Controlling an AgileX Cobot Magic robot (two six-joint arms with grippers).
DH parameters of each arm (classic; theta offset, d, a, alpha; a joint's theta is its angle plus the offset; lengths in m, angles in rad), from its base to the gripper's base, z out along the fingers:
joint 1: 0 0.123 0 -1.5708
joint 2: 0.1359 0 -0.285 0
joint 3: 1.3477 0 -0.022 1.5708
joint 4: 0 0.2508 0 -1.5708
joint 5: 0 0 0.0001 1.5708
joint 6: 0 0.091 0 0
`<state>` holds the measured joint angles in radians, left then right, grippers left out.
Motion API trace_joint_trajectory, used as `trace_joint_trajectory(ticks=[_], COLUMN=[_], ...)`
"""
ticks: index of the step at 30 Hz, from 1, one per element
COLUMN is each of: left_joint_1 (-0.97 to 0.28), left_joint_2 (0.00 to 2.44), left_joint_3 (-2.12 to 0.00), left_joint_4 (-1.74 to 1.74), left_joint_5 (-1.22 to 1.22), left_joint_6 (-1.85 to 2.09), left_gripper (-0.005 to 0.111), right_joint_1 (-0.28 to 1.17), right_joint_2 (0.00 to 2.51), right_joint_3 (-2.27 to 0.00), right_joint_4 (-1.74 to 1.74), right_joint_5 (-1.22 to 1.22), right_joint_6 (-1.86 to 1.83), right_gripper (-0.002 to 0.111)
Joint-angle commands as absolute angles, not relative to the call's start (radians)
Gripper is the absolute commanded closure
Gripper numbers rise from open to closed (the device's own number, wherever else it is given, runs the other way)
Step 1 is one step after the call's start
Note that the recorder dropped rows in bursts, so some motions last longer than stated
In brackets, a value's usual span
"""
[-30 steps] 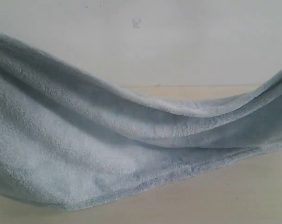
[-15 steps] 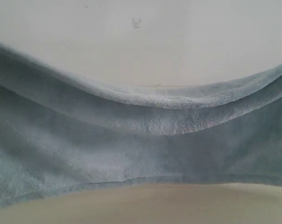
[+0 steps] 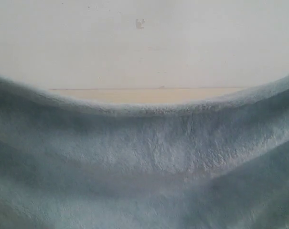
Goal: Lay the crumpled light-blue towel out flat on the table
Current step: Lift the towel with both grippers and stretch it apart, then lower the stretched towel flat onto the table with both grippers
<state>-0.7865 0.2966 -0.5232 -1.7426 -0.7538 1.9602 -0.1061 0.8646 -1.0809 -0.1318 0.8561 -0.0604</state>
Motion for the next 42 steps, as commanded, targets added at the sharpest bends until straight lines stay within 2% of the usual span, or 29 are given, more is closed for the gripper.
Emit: trace_joint_trajectory(ticks=[1, 6, 11, 15, 22, 25, 28, 32, 34, 36, 38, 40, 42], left_joint_1=[-0.791, -0.773, -0.666, -0.503, -0.103, 0.036, 0.11, 0.131, 0.141, 0.15, 0.159, 0.164, 0.164], left_joint_2=[0.425, 0.658, 0.92, 1.093, 1.341, 1.423, 1.515, 1.649, 1.728, 1.794, 1.85, 1.88, 1.885], left_joint_3=[-0.396, -0.389, -0.499, -0.609, -0.782, -0.831, -0.879, -0.967, -1.043, -1.129, -1.205, -1.251, -1.262], left_joint_4=[-1.744, -1.744, -1.715, -1.694, -1.744, -1.744, -1.744, -1.744, -1.706, -1.703, -1.703, -1.707, -1.707], left_joint_5=[-0.818, -0.822, -0.74, -0.544, 0.037, 0.191, 0.287, 0.277, 0.27, 0.262, 0.259, 0.255, 0.255], left_joint_6=[1.87, 1.829, 1.792, 1.737, 1.661, 1.616, 1.607, 1.616, 1.616, 1.616, 1.609, 1.578, 1.539], left_gripper=[0.103, 0.103, 0.103, 0.103, 0.103, 0.103, 0.103, 0.102, 0.093, 0.079, 0.063, 0.052, 0.047], right_joint_1=[-0.098, -0.099, -0.099, -0.099, -0.099, -0.099, -0.099, -0.099, -0.099, -0.099, -0.099, -0.099, -0.099], right_joint_2=[1.005, 1.28, 1.522, 1.626, 1.686, 1.7, 1.735, 1.854, 1.924, 1.996, 2.044, 2.085, 2.107], right_joint_3=[-1.007, -1.036, -1.159, -1.251, -1.311, -1.313, -1.337, -1.449, -1.54, -1.666, -1.767, -1.851, -1.915], right_joint_4=[-0.182, -0.188, -0.19, -0.19, -0.177, -0.139, -0.072, -0.034, -0.034, -0.034, -0.031, -0.012, 0.015], right_joint_5=[0.789, 0.722, 0.708, 0.708, 0.703, 0.688, 0.703, 0.777, 0.814, 0.823, 0.83, 0.841, 0.861], right_joint_6=[-0.036, -0.036, -0.038, -0.057, -0.065, -0.095, -0.161, -0.212, -0.217, -0.217, -0.208, -0.208, -0.212], right_gripper=[0.108, 0.108, 0.108, 0.108, 0.108, 0.108, 0.108, 0.108, 0.108, 0.108, 0.103, 0.092, 0.068])
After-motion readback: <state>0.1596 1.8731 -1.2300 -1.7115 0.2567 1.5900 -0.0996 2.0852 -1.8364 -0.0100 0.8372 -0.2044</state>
